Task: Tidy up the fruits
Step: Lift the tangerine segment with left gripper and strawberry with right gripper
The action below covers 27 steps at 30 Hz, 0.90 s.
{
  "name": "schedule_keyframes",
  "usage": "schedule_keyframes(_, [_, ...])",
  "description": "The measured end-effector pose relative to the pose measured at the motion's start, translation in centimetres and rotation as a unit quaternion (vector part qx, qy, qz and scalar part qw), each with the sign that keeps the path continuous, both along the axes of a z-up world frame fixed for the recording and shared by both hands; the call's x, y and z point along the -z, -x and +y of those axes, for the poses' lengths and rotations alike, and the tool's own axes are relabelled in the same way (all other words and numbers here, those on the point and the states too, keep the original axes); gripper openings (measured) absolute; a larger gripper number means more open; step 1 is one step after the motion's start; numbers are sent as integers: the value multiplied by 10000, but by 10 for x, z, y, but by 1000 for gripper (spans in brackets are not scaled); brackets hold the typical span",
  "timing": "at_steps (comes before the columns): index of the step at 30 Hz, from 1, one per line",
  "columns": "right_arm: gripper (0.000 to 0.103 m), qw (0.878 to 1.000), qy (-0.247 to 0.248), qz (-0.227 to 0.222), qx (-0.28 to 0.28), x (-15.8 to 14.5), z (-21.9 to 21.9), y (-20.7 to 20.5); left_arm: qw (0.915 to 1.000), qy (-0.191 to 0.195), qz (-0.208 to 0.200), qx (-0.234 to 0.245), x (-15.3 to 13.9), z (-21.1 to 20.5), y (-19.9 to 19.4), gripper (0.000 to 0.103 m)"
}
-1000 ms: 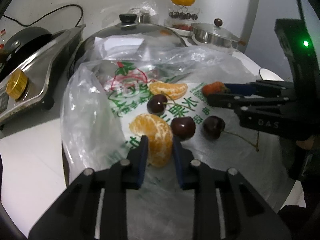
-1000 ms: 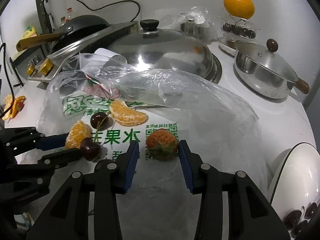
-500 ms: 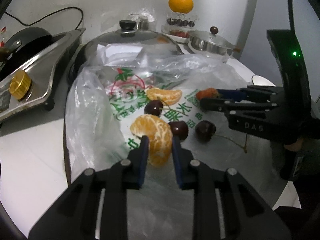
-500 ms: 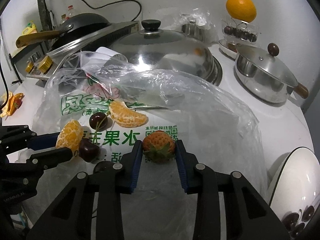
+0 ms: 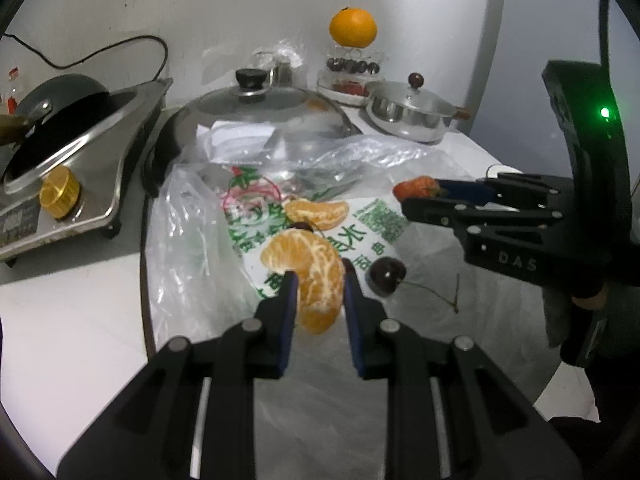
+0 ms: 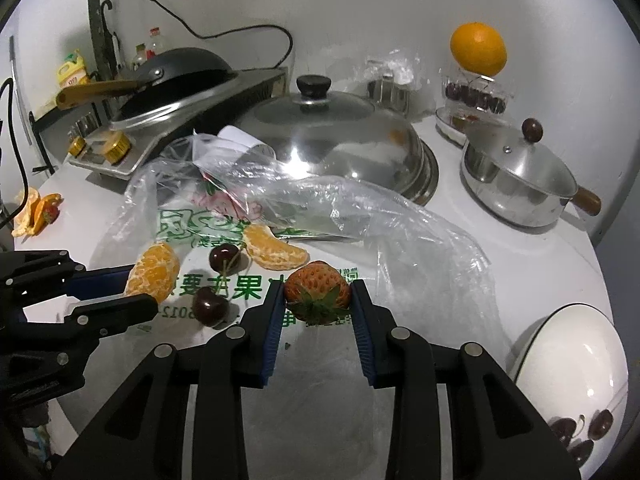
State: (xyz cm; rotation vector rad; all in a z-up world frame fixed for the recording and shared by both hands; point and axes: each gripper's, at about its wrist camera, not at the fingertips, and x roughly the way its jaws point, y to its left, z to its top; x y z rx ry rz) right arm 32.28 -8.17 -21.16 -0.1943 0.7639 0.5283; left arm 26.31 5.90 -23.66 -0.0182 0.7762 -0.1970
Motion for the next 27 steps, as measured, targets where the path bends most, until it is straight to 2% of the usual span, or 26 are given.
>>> schedule_keyframes(13, [35,9997,-87,-220,71,-20,-20,21,9996,-29,-242,118,-24,-20,11,24])
schedule_keyframes(27, [35,9991,-175,-321,220,-29,-52,33,9992,-91,-323,204,-35,-46,14,24])
